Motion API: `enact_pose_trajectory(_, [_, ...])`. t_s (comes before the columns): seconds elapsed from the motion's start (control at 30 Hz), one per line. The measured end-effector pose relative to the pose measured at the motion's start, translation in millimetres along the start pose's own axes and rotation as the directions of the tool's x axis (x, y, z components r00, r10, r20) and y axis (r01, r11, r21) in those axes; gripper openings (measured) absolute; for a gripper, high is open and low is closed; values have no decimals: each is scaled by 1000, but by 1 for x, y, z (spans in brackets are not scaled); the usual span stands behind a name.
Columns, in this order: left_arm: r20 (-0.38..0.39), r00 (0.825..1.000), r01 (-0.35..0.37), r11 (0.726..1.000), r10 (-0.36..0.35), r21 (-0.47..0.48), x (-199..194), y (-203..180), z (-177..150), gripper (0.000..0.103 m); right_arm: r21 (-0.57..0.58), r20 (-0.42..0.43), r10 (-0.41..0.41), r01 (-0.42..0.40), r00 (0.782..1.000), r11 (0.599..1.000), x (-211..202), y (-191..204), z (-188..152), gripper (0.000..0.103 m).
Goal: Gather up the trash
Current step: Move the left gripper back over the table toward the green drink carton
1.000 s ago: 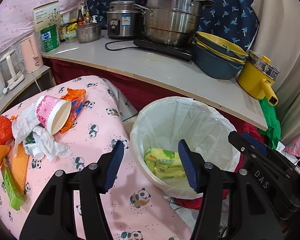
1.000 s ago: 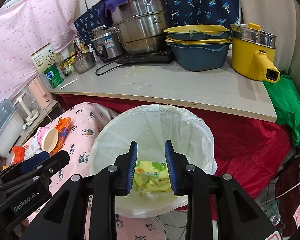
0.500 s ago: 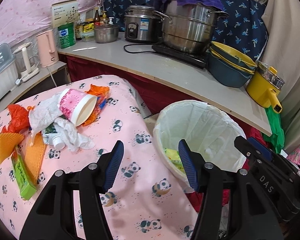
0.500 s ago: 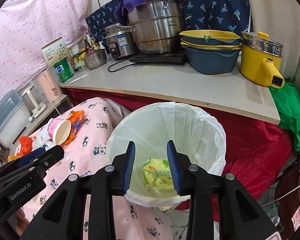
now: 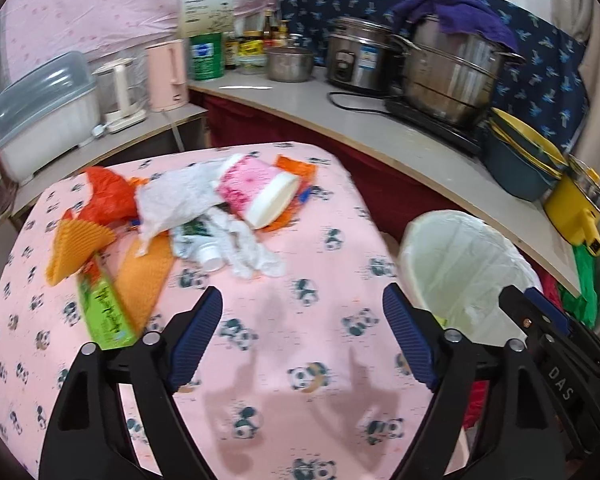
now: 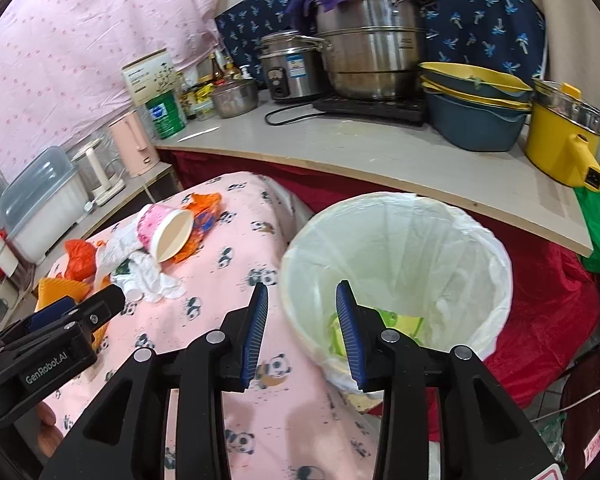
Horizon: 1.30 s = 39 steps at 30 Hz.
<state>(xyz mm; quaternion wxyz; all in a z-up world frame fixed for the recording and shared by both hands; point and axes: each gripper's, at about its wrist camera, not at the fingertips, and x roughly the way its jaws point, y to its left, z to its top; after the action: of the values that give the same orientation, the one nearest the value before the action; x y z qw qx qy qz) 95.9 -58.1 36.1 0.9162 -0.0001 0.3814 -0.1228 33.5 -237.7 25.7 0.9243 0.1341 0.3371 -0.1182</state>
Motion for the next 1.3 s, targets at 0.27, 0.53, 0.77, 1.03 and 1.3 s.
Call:
enact_pose_trajectory(0.27, [-16, 992, -127, 987, 126, -103, -1, 58, -5, 85, -48, -30, 59, -60, 998, 997, 9, 42, -5, 37])
enact_pose_trajectory(0.53, [-52, 979, -203, 964, 197, -172, 0, 104, -16, 85, -96, -60, 101, -107, 993, 990, 15, 81, -12, 37])
enact_pose_trajectory(0.77, [-86, 972, -232, 947, 218, -220, 3, 131, -22, 85, -122, -89, 127, -137, 988, 983, 21, 106, -19, 37])
enact_pose_trajectory(1.03, [-113, 972, -230, 936, 207, -267, 7, 150, -27, 86, -145, -113, 140, -155, 984, 977, 30, 125, -24, 37])
enact_pose_trajectory(1.3, [-160, 974, -206, 918, 160, -338, 19, 165, -34, 87, -152, -133, 139, -159, 981, 975, 39, 133, -27, 37])
